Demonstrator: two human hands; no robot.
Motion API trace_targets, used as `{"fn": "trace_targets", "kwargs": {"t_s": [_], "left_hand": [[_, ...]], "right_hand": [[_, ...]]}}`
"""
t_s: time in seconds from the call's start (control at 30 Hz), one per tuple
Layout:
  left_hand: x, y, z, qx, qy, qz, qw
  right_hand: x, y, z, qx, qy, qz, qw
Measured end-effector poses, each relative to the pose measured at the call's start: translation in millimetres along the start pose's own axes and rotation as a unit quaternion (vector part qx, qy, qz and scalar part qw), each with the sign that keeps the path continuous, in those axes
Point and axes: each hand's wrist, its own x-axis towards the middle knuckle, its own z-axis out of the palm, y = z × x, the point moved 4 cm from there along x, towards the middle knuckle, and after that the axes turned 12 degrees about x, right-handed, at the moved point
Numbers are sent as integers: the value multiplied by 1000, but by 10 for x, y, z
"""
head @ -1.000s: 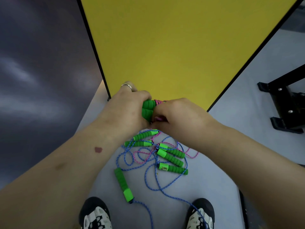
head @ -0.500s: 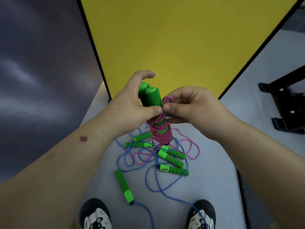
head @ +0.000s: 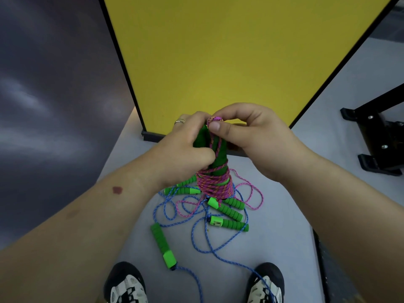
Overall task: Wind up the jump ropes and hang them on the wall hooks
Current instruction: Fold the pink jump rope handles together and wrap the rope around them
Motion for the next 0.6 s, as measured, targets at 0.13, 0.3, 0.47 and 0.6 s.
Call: {"fn": "trace_targets", "kwargs": {"t_s": [0.13, 0.3, 0.47, 0.6], "left_hand": [[3, 13, -13, 73, 57, 29, 995], [-9, -6, -12, 83, 75, 48, 993], [6, 5, 1, 37, 77, 31, 996], [-7, -3, -46, 24, 104, 24, 994]], "right_hand": [[33, 10, 8, 46, 46, 46, 997], [81, 90, -10, 95, 89, 107, 986], [95, 97, -13, 96, 100, 144, 980], [79, 125, -22, 103, 87, 193, 972]]}}
